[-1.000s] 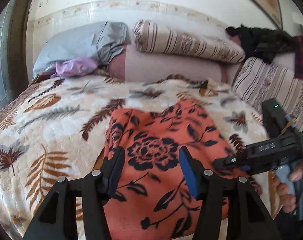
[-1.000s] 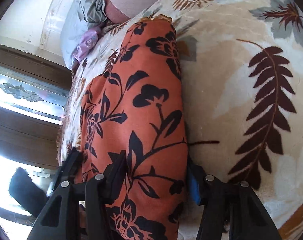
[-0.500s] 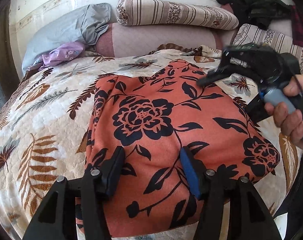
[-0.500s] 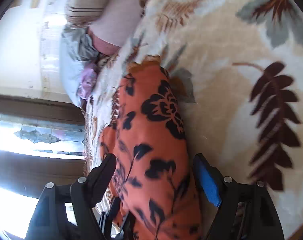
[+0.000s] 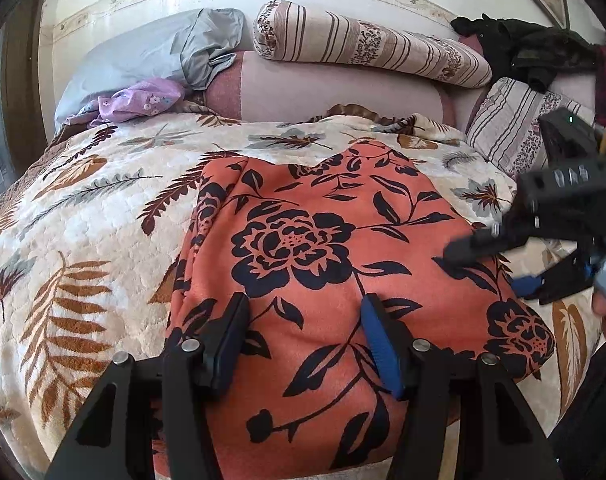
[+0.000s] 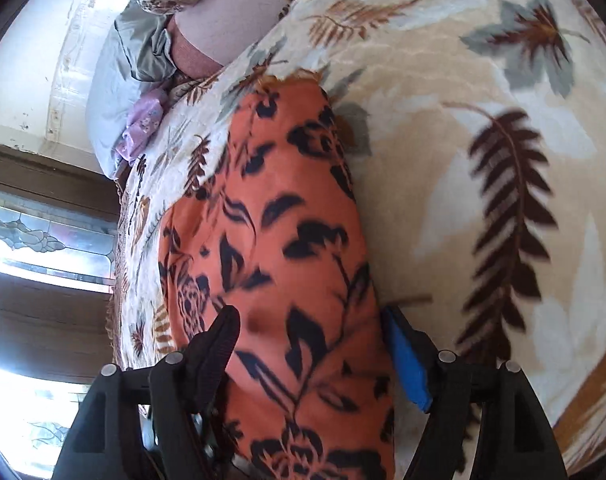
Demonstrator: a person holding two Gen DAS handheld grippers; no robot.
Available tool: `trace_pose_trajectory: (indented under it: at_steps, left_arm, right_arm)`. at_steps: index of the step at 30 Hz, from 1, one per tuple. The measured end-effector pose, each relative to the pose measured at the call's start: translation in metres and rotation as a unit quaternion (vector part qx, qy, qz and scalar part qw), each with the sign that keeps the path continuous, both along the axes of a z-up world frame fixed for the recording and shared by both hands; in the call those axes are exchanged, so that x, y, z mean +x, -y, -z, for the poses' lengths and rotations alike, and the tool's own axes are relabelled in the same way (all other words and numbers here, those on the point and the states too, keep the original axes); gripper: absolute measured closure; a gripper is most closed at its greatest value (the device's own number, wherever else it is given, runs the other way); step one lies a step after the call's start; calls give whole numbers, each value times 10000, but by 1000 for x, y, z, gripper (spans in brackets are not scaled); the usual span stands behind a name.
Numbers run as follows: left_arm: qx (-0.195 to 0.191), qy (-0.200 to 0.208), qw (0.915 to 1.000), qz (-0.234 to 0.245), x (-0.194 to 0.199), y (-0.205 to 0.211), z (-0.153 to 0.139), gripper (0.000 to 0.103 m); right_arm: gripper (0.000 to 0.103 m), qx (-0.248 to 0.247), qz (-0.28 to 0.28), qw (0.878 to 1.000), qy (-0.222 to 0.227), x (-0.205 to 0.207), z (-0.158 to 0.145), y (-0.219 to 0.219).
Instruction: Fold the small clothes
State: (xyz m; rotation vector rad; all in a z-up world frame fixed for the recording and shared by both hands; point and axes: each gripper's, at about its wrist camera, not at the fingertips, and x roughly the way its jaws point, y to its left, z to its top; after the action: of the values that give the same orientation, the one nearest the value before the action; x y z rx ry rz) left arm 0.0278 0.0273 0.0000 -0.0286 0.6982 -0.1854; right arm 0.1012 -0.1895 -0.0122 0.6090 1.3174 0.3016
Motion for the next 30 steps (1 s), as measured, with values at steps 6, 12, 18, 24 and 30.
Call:
trace_pose_trajectory:
  at_steps: [6, 12, 18, 24, 30]
  left_arm:
    - [-92, 24, 10000, -21, -1, -3, -1, 43]
    - [-65, 103, 9999, -91, -2, -3, -1, 43]
    - [402, 711, 9948, -613, -18, -6, -13, 42]
    - [1050, 1689, 9704, -1368, -34, -1, -29, 19]
    - [1457, 1532, 9683, -1332, -16, 34, -41, 19]
  right_arm:
    - [34, -557, 104, 9982, 181, -20, -12, -11]
    - [25, -702, -449, 9965, -36, -67, 2, -29]
    - [25, -171, 54, 9991, 373, -104, -12, 3]
    - [25, -185, 16, 9901, 1391, -126, -50, 46]
    - [25, 382, -76, 9821, 1841, -123, -53, 92]
